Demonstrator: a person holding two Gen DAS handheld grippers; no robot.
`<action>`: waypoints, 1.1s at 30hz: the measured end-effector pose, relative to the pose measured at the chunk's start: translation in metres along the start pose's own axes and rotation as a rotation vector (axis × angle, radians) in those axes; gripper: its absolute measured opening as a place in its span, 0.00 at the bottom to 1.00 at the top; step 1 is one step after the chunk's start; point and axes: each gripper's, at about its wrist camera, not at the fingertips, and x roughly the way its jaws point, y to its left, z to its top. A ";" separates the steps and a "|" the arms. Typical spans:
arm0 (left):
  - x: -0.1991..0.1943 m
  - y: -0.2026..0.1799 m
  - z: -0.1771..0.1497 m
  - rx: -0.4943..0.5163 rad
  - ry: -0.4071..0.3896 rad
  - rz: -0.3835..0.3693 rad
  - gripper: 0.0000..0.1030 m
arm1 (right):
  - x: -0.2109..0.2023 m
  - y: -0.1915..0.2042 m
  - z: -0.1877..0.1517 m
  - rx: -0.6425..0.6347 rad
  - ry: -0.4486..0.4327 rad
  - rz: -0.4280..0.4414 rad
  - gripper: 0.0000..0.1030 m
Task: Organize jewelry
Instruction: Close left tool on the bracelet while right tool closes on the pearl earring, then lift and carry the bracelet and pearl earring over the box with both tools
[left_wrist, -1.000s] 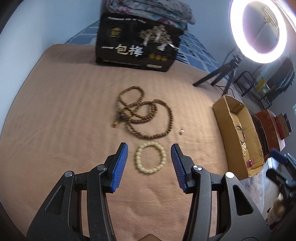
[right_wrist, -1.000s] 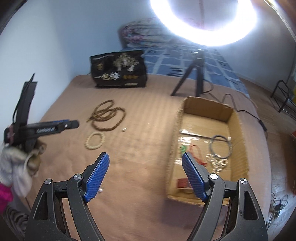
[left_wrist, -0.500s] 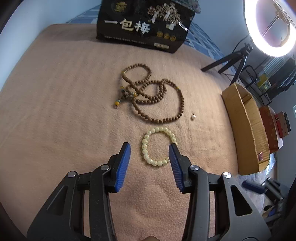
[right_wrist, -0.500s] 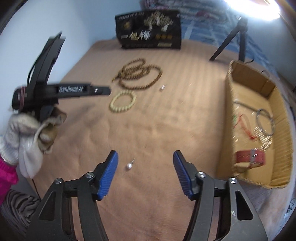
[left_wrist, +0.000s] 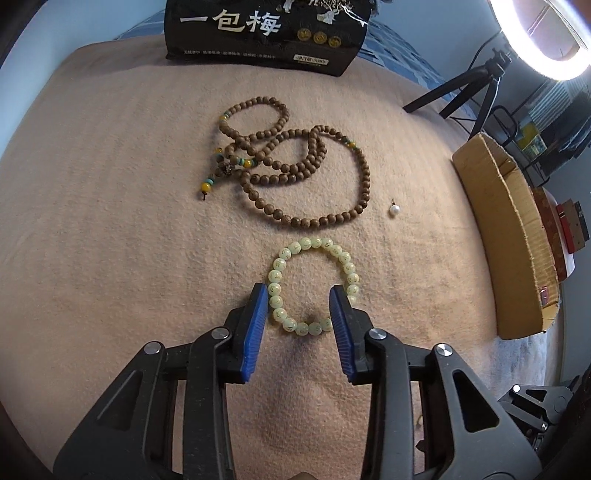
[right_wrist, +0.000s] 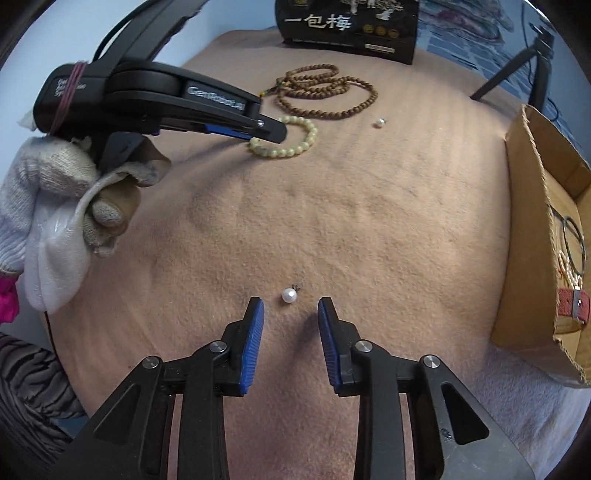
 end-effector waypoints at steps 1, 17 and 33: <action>0.001 0.000 0.000 0.003 0.001 0.003 0.33 | 0.001 0.000 0.001 0.000 0.002 -0.003 0.26; 0.008 0.008 0.003 0.002 -0.008 0.038 0.07 | 0.017 0.005 0.005 -0.041 0.029 -0.043 0.10; -0.019 -0.002 0.003 -0.004 -0.064 0.017 0.05 | 0.000 0.001 -0.002 -0.019 -0.005 -0.050 0.07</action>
